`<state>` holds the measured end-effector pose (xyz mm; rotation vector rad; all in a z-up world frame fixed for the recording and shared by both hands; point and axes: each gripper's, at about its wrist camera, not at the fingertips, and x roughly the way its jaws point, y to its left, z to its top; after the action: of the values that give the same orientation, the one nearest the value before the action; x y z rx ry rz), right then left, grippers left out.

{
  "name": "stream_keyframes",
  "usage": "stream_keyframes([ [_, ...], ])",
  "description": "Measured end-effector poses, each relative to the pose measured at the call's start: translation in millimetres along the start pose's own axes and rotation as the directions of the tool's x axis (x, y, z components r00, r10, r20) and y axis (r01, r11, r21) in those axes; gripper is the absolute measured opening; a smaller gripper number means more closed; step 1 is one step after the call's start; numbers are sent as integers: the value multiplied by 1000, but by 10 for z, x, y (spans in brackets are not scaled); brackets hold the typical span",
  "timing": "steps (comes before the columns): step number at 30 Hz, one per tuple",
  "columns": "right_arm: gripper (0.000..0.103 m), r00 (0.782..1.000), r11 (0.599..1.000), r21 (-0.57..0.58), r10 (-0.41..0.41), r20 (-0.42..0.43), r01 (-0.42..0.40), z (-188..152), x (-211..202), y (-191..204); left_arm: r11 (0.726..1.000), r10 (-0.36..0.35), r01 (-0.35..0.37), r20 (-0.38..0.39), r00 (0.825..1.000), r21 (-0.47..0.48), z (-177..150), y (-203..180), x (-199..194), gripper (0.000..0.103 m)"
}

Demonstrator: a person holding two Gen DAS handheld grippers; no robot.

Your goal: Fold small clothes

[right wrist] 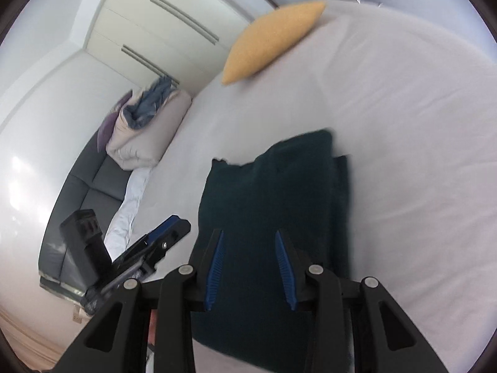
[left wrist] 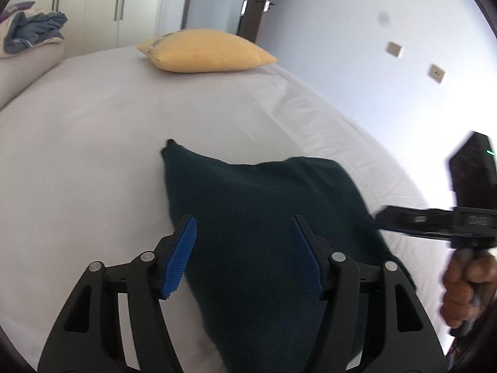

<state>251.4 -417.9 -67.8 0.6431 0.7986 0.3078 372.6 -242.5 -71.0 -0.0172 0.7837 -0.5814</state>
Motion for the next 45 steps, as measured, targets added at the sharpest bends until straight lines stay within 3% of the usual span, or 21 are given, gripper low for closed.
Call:
stream_keyframes([
  [3,33,994,995,-29,-92,-63,90,8,310,-78,1000,17,-17,-44,999,6,-121,-29,82,61],
  [4,26,992,994,-14,-107,-67,106,3,355,-190,1000,5,-6,-94,996,-5,-134,-6,222,61],
  [5,7,992,993,3,-114,-59,114,-9,358,-272,1000,12,-12,-123,992,-2,-128,15,339,61],
  [6,0,993,993,48,-107,-44,109,-14,323,-417,999,34,-32,-109,993,23,-163,5,392,61],
  [8,0,999,993,109,-50,-12,51,-32,247,-616,998,39,-34,-92,995,45,-192,-38,400,67],
  [12,0,998,990,134,-50,31,46,-85,51,-704,997,41,-36,-80,996,72,-170,-64,285,67],
  [13,2,997,990,127,-63,44,57,-93,-14,-668,998,44,-42,-55,998,42,-151,-12,192,67],
  [14,13,997,991,126,-58,59,50,-121,-127,-650,998,54,-54,-3,999,-10,-116,98,54,68],
  [15,39,996,990,132,-55,73,45,-148,-204,-613,996,63,-61,31,998,-59,-93,241,-4,71],
  [17,76,989,987,129,-112,99,99,-141,-312,-557,987,79,-72,49,996,-141,-67,436,-72,96],
  [23,78,991,980,152,-132,21,127,-104,-250,-662,935,-68,41,-64,996,-353,-217,819,153,97],
  [27,78,993,981,148,-119,-23,122,-89,-69,-721,906,-212,122,-183,960,-406,-333,712,523,97],
  [28,77,995,981,164,-100,-26,103,-58,-46,-737,903,-218,127,-184,958,-410,-349,694,554,97],
  [29,66,996,980,182,-80,-32,84,-37,-15,-748,904,-214,124,-182,960,-409,-355,678,568,96],
  [30,48,996,981,182,-57,-63,68,-17,58,-736,904,-216,125,-185,959,-408,-358,660,595,96],
  [31,42,994,983,164,-64,-93,79,-5,135,-704,904,-223,129,-191,956,-409,-351,653,645,88],
  [32,40,989,985,129,-99,-111,113,-1,204,-652,902,-243,143,-206,948,-408,-341,631,680,73],
  [33,38,987,985,115,-113,-117,126,8,229,-632,902,-246,139,-221,944,-409,-329,621,708,72],
  [38,30,983,978,119,-160,-87,170,-9,187,-485,918,-223,121,-239,945,-378,-294,533,615,45],
  [41,26,983,980,76,-179,-44,182,-32,78,-186,918,-211,110,-236,948,-381,-265,476,429,36],
  [45,25,990,990,23,-140,-11,140,-128,-122,287,932,-181,94,-225,958,-351,-205,417,41,34],
])
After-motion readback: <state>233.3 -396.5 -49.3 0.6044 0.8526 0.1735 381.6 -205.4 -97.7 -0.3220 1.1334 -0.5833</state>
